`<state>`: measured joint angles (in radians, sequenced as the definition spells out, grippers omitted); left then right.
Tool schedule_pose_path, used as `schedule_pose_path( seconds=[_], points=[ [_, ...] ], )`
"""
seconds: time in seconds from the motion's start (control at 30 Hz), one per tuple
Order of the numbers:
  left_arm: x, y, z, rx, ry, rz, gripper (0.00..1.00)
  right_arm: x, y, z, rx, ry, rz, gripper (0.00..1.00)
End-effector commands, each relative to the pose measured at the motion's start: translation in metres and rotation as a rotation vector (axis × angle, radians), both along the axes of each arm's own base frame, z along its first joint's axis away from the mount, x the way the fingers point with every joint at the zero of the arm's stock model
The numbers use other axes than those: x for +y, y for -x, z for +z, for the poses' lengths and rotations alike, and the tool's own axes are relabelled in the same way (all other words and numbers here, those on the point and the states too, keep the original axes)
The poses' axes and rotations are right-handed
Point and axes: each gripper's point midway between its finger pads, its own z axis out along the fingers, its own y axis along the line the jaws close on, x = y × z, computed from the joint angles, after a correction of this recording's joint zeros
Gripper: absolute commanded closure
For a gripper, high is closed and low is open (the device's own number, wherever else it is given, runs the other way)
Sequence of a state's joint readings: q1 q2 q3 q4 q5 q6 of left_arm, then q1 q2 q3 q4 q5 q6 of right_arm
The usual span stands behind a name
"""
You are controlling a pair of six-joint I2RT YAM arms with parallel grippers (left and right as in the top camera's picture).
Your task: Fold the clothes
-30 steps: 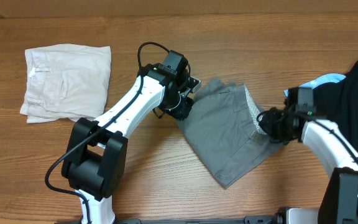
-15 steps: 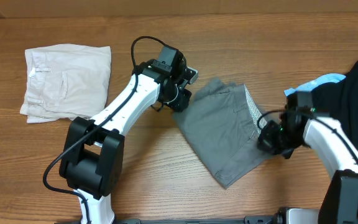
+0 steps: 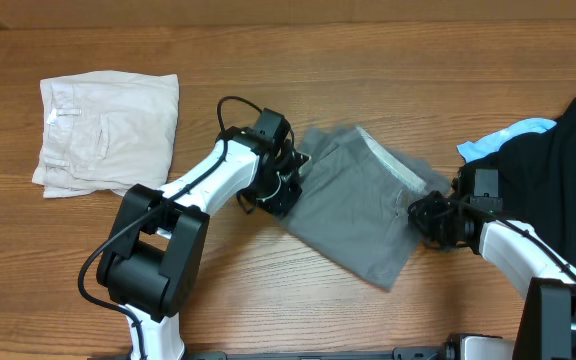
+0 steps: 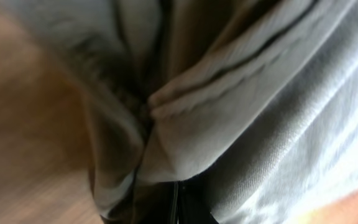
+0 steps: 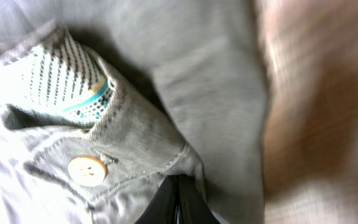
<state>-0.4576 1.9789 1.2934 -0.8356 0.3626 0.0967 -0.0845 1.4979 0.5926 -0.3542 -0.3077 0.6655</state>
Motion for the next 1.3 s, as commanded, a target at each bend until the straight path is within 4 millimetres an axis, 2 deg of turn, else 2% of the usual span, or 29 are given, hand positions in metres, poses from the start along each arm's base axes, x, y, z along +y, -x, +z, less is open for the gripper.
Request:
schedule_pose_path(
  seconds=[0.0,0.17,0.27,0.33,0.4,0.43,0.5,0.53,0.63,0.73,0.9,0.97,1.1,1.17,1.27],
  points=[
    [-0.003,0.022,0.001,0.086,0.021,-0.003,0.96,-0.016,-0.014,-0.003,-0.051,0.081,-0.039,0.95],
    [0.010,0.039,0.003,0.160,-0.032,0.003,0.96,-0.010,-0.048,0.023,-0.205,0.088,0.063,0.94],
    [0.021,0.030,0.011,0.135,-0.065,0.031,0.96,0.002,-0.055,0.039,-0.242,0.059,0.166,0.90],
    [0.024,0.017,0.027,0.102,-0.051,0.064,0.96,0.006,-0.057,0.053,-0.245,0.049,0.213,0.88],
    [0.030,-0.009,0.057,0.025,-0.013,0.135,0.87,0.009,-0.056,0.078,-0.243,0.047,0.261,0.84],
    [0.033,-0.019,0.070,-0.007,0.004,0.171,0.78,0.011,-0.054,0.085,-0.244,0.042,0.279,0.82],
    [0.041,-0.038,0.092,-0.061,0.035,0.256,0.50,0.017,-0.047,0.103,-0.232,0.015,0.308,0.82],
    [0.046,-0.047,0.101,-0.082,0.049,0.306,0.39,0.020,-0.042,0.107,-0.214,0.002,0.313,0.82],
    [0.055,-0.059,0.110,-0.105,0.082,0.373,0.25,0.025,-0.023,0.102,-0.133,-0.017,0.325,0.82],
    [0.055,-0.058,0.098,-0.066,0.088,0.380,0.17,0.032,-0.003,0.083,-0.036,-0.030,0.349,0.82],
    [0.042,-0.047,0.054,0.068,0.105,0.402,0.06,0.039,0.023,0.038,0.104,-0.003,0.388,0.83],
    [0.038,-0.044,0.037,0.127,0.111,0.420,0.07,0.043,0.031,0.022,0.153,-0.010,0.402,0.87],
    [0.030,-0.045,0.004,0.200,0.137,0.422,0.06,0.046,0.040,-0.001,0.227,-0.010,0.418,0.87],
    [0.023,-0.053,-0.005,0.194,0.175,0.416,0.07,0.046,0.041,-0.006,0.238,-0.011,0.418,0.87],
    [0.005,-0.067,-0.011,0.174,0.282,0.394,0.14,0.044,0.040,-0.009,0.244,-0.003,0.417,0.87]
  ],
)
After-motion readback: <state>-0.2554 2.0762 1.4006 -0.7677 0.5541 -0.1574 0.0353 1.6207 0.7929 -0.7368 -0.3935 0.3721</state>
